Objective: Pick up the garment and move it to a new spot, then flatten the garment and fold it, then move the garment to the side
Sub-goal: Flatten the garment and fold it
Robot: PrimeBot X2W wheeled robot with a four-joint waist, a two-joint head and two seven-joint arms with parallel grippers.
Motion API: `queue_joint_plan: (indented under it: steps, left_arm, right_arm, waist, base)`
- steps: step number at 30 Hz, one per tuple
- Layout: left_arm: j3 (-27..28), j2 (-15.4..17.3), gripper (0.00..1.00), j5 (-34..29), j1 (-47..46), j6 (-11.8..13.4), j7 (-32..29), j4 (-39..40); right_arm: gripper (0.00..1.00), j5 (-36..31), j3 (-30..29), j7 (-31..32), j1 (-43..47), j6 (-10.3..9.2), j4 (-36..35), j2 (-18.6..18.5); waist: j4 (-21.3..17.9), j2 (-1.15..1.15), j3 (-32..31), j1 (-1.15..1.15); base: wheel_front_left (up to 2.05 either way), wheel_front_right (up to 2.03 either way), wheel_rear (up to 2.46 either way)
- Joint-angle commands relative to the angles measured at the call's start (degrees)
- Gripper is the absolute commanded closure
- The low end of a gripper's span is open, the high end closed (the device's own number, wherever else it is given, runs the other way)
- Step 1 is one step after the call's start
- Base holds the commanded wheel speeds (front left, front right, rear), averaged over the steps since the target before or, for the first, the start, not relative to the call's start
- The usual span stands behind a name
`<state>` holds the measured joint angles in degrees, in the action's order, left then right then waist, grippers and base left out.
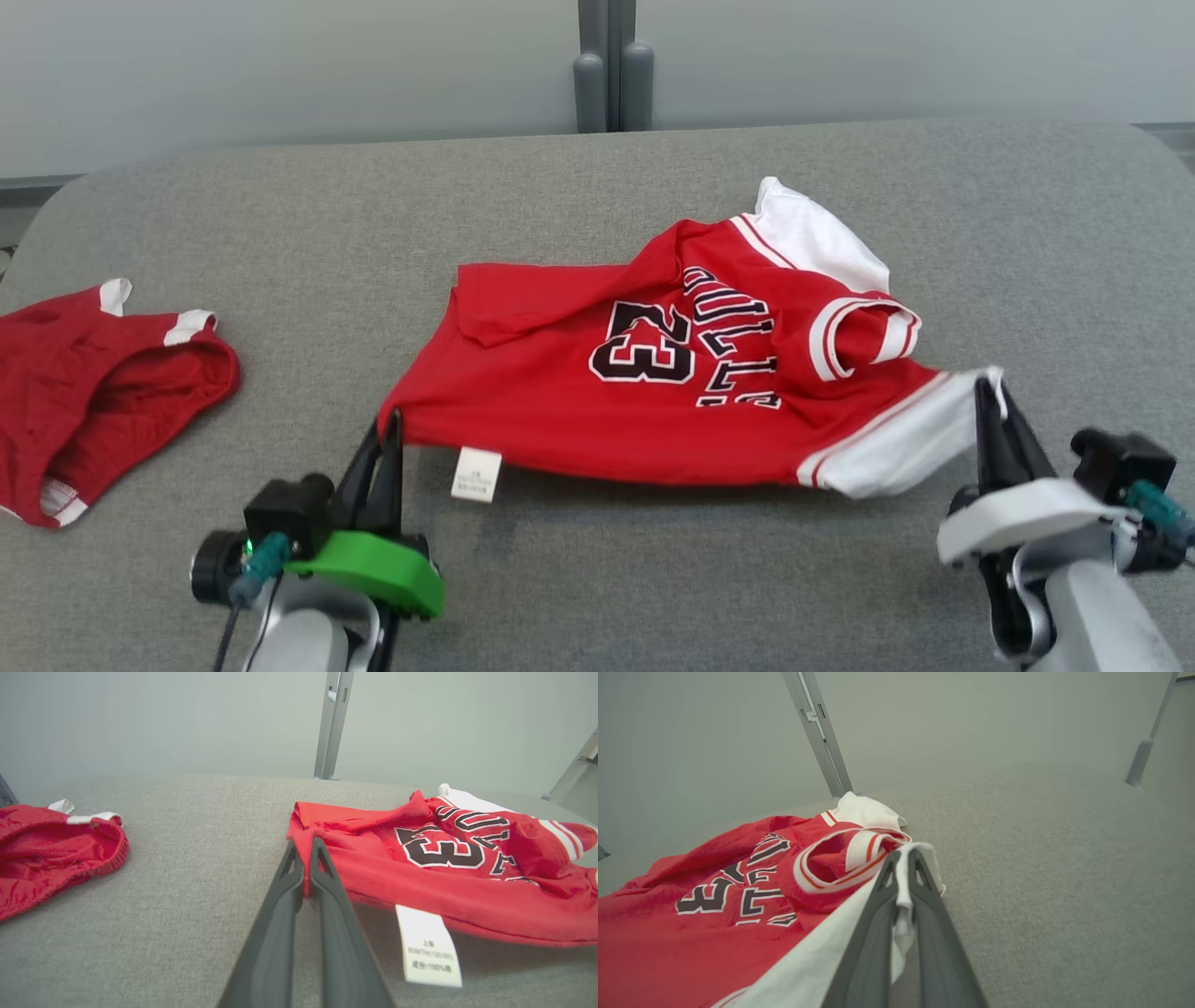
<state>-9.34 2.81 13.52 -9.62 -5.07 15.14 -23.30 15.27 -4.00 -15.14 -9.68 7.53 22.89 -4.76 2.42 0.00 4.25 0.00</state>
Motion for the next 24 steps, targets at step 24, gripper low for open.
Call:
queue_joint_plan:
  steps: [24]
  left_arm:
    - [-5.37, 13.80, 1.00, -7.63, -72.43, -1.37, -1.78, -15.73]
  right_arm:
    - [1.00, -8.50, 6.43, 2.01, -76.26, -0.09, 10.57, -17.13]
  waist:
    - [2.29, 0.00, 26.04, 0.00]
  base:
    - [0.00, 0.00, 0.00]
